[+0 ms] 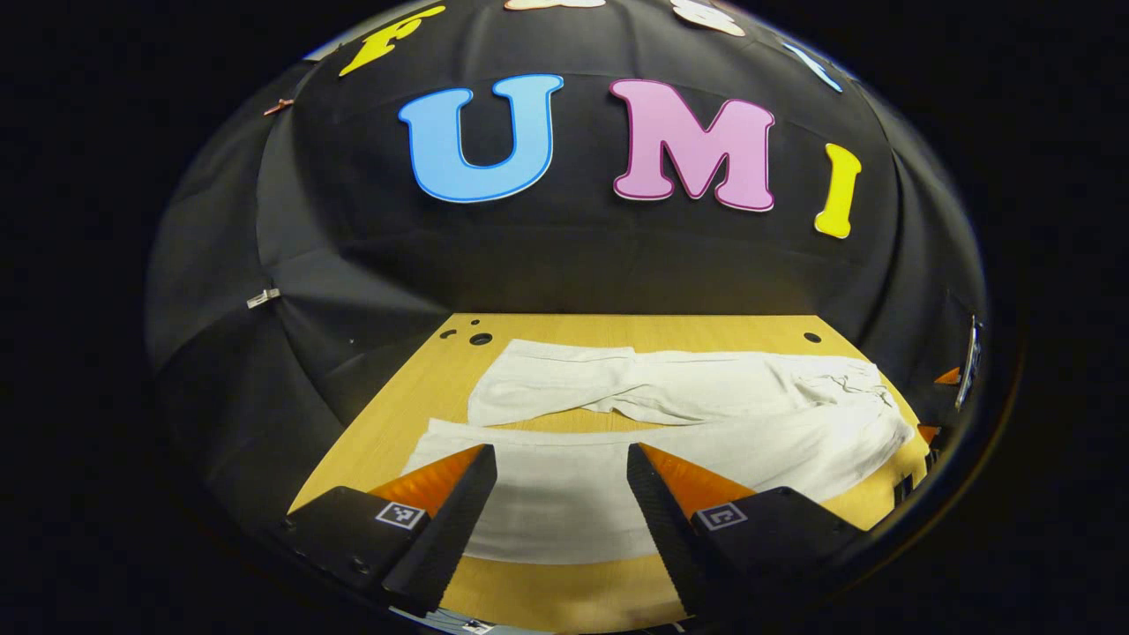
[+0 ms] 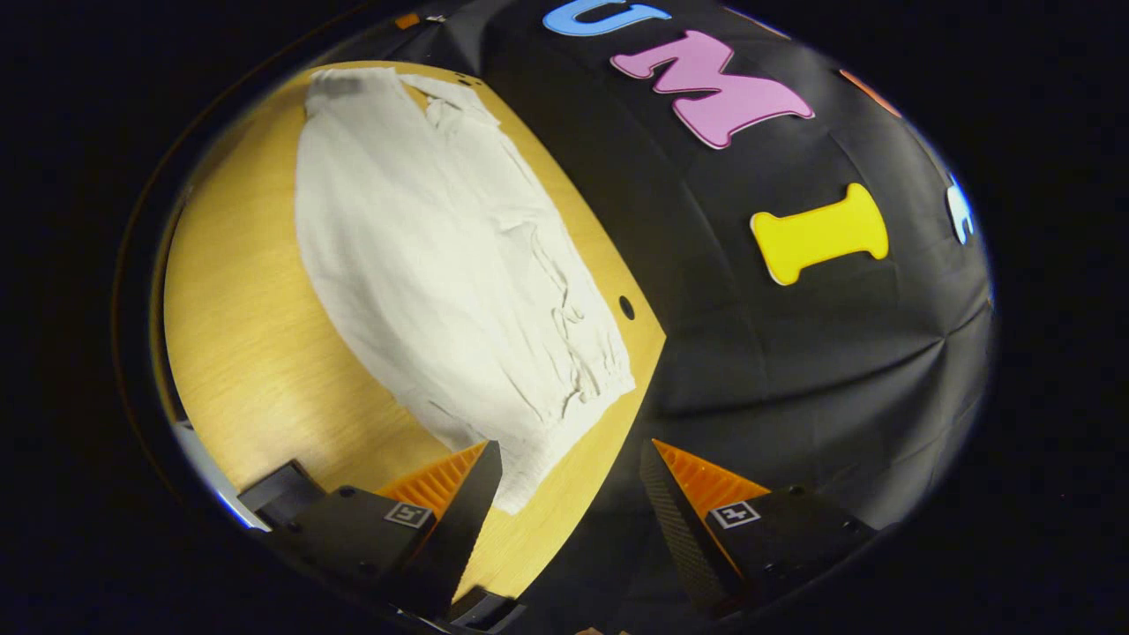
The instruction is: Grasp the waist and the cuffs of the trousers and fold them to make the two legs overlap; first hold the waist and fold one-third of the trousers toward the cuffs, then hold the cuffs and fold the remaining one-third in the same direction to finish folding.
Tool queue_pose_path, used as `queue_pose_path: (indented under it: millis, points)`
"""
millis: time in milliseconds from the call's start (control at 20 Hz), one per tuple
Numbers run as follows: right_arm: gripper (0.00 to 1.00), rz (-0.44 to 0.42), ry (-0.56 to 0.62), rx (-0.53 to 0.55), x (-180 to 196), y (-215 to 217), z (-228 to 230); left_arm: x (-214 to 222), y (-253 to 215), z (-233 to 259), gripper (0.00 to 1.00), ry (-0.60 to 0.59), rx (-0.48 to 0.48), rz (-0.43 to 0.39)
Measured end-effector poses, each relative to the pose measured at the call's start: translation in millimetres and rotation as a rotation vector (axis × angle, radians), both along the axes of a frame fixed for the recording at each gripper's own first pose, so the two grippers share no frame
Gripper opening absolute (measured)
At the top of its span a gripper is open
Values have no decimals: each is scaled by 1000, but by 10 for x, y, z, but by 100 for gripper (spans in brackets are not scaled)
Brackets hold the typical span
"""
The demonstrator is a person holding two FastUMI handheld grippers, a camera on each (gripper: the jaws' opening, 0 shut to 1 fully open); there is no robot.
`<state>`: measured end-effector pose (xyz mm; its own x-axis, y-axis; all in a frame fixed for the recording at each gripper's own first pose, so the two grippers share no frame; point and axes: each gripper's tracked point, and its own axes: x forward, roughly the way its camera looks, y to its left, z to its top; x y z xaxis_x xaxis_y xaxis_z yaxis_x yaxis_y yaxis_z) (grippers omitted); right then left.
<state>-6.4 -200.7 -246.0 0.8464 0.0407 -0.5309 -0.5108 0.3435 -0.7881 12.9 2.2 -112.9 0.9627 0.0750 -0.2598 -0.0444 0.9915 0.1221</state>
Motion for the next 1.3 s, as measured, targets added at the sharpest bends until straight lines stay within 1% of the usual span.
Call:
queue_pose_path:
  millis: [150,350,400,500,600,700,750,850,900,1000,1050,1100,1150,1200,1250,1300]
  points:
    - [98,67,79,-65,2,-86,-263,34,-47,9,95,8,-7,4]
    - [98,105,176,-141,12,-306,-560,-2,-76,-17,95,8,-5,21]
    - [98,118,188,-158,14,-319,-600,-35,-54,-44,96,9,-8,34]
    - [95,178,180,-194,66,-259,-601,-76,13,-121,95,25,-25,69]
    - [95,207,188,-219,107,-227,-641,-113,86,-182,95,37,-56,108]
    - [94,209,176,-230,216,-214,-662,-140,163,-238,95,47,-94,143]
    - [92,202,171,-233,289,-204,-660,-143,218,-260,95,50,-105,159]
    - [92,186,186,-235,398,-196,-676,-137,347,-335,96,65,-103,194]
    - [92,181,215,-239,403,-200,-708,-151,421,-388,96,74,-98,212]
    - [81,180,237,-256,455,-199,-755,-169,525,-461,96,88,-100,236]
    - [73,178,233,-270,468,-183,-755,-186,571,-481,96,93,-98,245]
    - [70,177,236,-284,480,-172,-771,-206,616,-523,96,98,-91,250]
    - [57,173,257,-294,474,-188,-833,-214,654,-556,96,104,-78,249]
    - [50,169,265,-305,470,-193,-848,-206,689,-602,96,115,-60,246]
    - [50,168,280,-310,482,-193,-889,-204,746,-664,96,135,-49,247]
    - [38,165,292,-311,438,-178,-851,-190,796,-715,96,150,-43,241]
